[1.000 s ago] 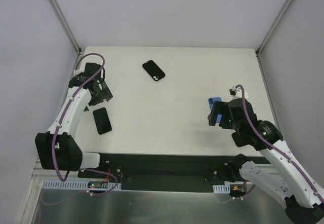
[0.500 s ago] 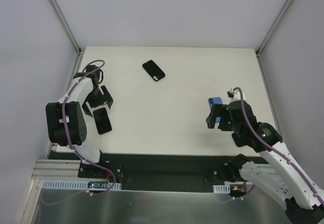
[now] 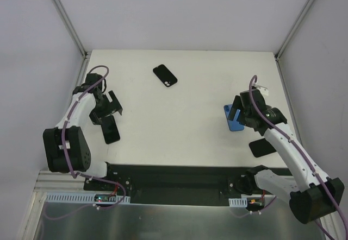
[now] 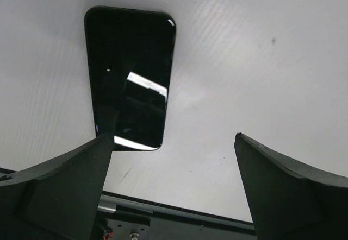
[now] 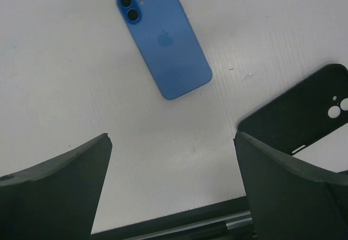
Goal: Put the phone into the phone case
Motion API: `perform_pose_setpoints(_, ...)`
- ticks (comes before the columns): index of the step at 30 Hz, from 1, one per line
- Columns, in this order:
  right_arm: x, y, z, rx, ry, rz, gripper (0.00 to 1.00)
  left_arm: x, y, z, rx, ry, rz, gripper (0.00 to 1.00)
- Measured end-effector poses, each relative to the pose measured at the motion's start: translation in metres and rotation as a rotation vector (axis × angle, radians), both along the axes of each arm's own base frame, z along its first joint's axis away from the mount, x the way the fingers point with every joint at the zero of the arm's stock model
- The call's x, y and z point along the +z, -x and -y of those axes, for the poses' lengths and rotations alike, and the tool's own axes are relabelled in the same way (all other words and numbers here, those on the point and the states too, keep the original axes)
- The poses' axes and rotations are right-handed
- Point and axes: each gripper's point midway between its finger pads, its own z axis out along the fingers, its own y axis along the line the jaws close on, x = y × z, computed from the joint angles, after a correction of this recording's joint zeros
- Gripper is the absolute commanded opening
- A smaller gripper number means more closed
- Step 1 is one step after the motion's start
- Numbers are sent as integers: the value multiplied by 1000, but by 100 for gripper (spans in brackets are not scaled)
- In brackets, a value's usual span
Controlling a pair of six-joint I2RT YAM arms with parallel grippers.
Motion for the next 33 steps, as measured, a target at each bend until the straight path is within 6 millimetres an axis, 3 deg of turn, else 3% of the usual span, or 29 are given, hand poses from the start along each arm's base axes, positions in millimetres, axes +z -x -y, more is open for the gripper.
perform_pose_setpoints(5,-9,-29,23,-77,29,-49,98,30,-3,18,-71,75,198,92)
perform_pose_setpoints(9,-3,-64,12,-22,4,-44,99,41,1,28,-97,117,267,87)
perform_pose_setpoints(13,0,-90,-8,12,-68,-33,99,48,-16,37,-79,140,287,81)
perform_pose_setpoints(17,-5,-90,-22,37,-126,-57,97,67,-70,53,-93,151,324,73)
perform_pose_setpoints(19,-5,-88,-26,49,-142,-61,97,80,-113,71,-128,157,370,63)
perform_pose_setpoints(24,-3,-73,-32,77,-165,-63,97,97,-211,120,-201,206,479,50)
perform_pose_setpoints(27,6,-58,-34,98,-181,-37,97,88,-252,145,-224,259,511,40)
perform_pose_setpoints(32,25,-39,-39,143,-216,27,97,54,-297,175,-259,350,535,44)
perform_pose_setpoints(33,27,-37,-40,149,-222,37,97,46,-305,179,-259,367,540,41)
